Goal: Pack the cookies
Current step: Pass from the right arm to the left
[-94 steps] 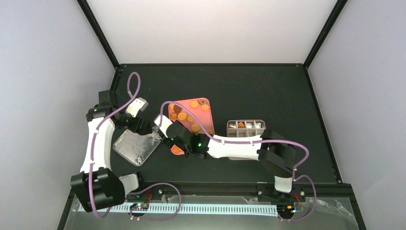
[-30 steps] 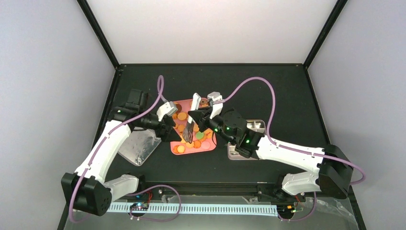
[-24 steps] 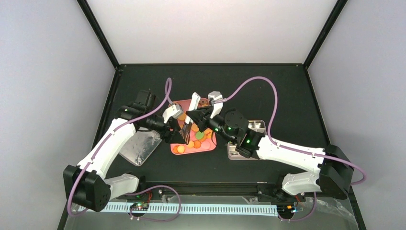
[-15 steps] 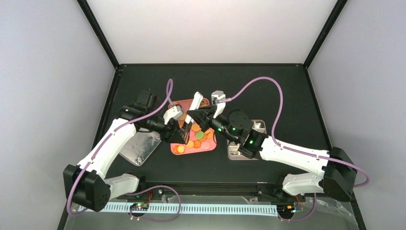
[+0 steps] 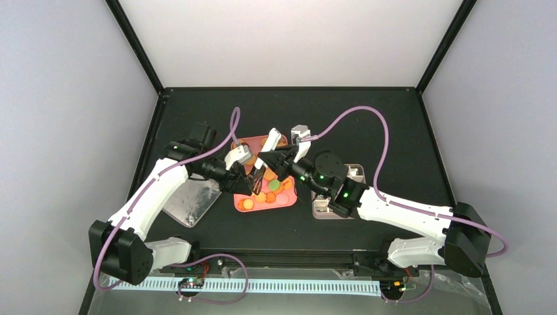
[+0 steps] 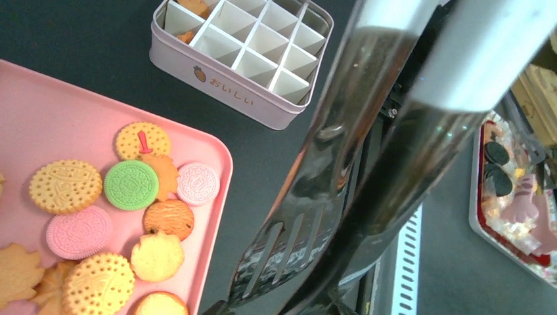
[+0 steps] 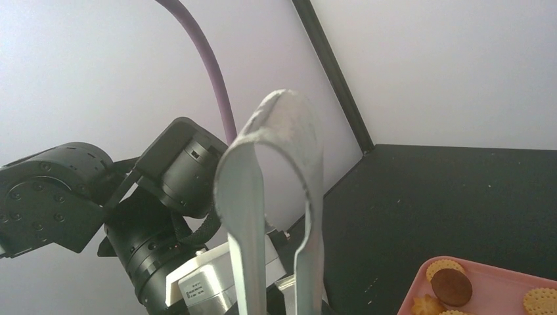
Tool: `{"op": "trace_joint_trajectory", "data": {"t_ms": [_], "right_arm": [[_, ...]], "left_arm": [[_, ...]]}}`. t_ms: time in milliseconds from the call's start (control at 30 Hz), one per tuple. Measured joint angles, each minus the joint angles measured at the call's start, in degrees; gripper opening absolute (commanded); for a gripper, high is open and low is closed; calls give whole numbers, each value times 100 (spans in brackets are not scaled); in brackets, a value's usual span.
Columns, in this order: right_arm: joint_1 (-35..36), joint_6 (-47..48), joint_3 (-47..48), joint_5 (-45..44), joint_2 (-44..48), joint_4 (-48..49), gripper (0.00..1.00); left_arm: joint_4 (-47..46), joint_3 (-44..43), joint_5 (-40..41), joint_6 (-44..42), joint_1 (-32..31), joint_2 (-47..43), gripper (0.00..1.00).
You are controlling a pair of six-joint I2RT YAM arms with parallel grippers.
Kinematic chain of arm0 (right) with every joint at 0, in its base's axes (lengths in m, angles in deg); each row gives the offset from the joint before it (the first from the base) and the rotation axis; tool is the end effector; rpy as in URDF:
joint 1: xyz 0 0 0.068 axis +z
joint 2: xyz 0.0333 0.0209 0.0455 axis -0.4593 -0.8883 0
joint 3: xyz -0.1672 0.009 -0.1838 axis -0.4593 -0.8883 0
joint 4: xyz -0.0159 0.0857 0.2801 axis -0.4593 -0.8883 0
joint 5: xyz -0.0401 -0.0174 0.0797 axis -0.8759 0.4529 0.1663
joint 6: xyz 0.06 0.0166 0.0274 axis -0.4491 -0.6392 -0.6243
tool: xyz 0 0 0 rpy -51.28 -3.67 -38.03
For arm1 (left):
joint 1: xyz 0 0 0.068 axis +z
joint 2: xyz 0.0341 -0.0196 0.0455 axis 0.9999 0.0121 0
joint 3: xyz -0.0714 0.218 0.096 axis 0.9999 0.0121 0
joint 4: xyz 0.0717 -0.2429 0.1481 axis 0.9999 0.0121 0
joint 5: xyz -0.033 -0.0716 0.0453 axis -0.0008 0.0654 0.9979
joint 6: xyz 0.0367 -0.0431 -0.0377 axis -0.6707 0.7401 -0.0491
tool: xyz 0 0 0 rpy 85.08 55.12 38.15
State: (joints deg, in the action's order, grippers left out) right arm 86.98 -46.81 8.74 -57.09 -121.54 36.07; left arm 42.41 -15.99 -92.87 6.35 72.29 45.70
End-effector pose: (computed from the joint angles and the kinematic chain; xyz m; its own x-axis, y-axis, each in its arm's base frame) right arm 0.1822 0.2991 0.2888 -0.3703 0.3455 -0.8623 -0.7117 0.4910 0.5024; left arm 0.2370 -0.1172 0.2446 -0.5273 0.4963 -0.6897 0.8496 0.2993 -0.4342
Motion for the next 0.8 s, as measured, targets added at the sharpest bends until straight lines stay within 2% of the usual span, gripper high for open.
{"op": "trace_joint_trajectory", "data": {"t_ms": [100,167,233,400,500,667,800], "right_arm": [[0,15,0,13,0,13,25],[-2,13,0,42,0,37,25],[-2,9,0,66,-2,68,25],[-15,-17,0,142,-35,144,24],[-26,-33,0,190,-50,144,25],[-92,-118,-2,328,-50,190,25],[-164,-229,-76,496,-48,404,25]], "left_arm": [[26,0,-4,-22,0,0,20],[59,0,-11,-26,-2,0,14],[79,0,-28,-13,-2,0,14],[87,0,-44,9,-11,0,23],[92,0,-50,15,-11,-4,23],[155,0,-151,2,-11,-109,15],[223,-9,-251,-17,-11,-186,2]]}}
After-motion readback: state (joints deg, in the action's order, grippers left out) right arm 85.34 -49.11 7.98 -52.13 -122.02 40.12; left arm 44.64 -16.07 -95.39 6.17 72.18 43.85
